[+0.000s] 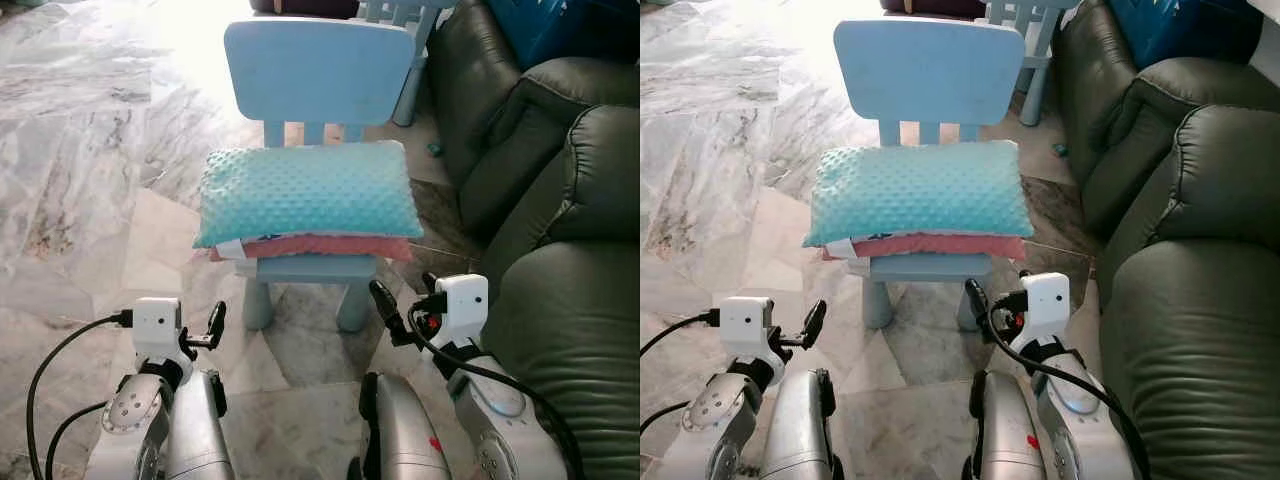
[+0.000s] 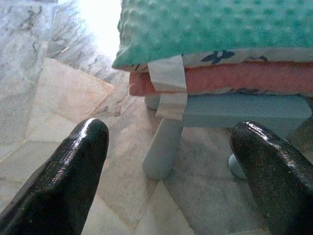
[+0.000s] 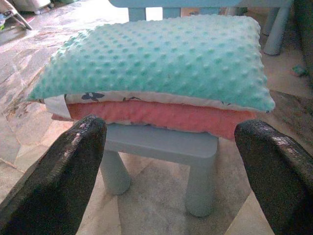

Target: Move the pillow to the sofa

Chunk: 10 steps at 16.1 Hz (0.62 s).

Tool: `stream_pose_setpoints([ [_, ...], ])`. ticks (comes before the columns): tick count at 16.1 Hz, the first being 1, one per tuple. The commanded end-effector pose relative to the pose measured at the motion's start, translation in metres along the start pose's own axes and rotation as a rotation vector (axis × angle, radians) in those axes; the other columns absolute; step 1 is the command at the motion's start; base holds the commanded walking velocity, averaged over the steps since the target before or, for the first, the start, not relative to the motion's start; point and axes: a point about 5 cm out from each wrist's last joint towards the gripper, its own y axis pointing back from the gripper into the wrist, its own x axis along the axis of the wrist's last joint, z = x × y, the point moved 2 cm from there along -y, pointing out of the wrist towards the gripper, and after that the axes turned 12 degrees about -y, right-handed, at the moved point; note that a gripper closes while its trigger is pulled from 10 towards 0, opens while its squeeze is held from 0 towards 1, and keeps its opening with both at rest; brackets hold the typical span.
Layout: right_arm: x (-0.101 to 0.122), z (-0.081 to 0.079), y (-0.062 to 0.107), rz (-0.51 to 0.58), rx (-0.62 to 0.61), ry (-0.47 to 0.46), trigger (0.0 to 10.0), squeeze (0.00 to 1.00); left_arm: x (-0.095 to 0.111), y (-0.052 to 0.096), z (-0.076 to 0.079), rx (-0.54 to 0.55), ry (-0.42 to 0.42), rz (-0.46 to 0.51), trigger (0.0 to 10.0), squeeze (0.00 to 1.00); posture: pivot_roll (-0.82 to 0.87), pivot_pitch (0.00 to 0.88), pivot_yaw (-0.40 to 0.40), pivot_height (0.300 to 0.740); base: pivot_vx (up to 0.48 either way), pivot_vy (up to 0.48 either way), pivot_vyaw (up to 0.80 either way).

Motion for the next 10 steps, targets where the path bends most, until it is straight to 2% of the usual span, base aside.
stream_pose_setpoints([
  [1,0.002,0.002,0.0,0.013,-0.007,-0.001,10.0,0.0,0.0,0.0,0.0,-0.005,0.006,0.008,10.0,0.0,-0.04,0.174,-0.061,0.571,0.0,0.0,0.0],
  [5,0.007,0.003,-0.004,0.033,-0.009,0.0,10.0,0.0,0.02,-0.005,0.0,-0.025,0.006,0.111,10.0,0.0,-0.04,0.154,-0.054,0.615,0.0,0.0,0.0],
  [10,0.013,0.003,-0.012,0.075,-0.015,0.007,10.0,0.0,0.028,-0.015,0.001,-0.037,-0.005,0.143,10.0,0.0,-0.05,0.105,-0.036,0.684,0.0,0.0,0.0],
])
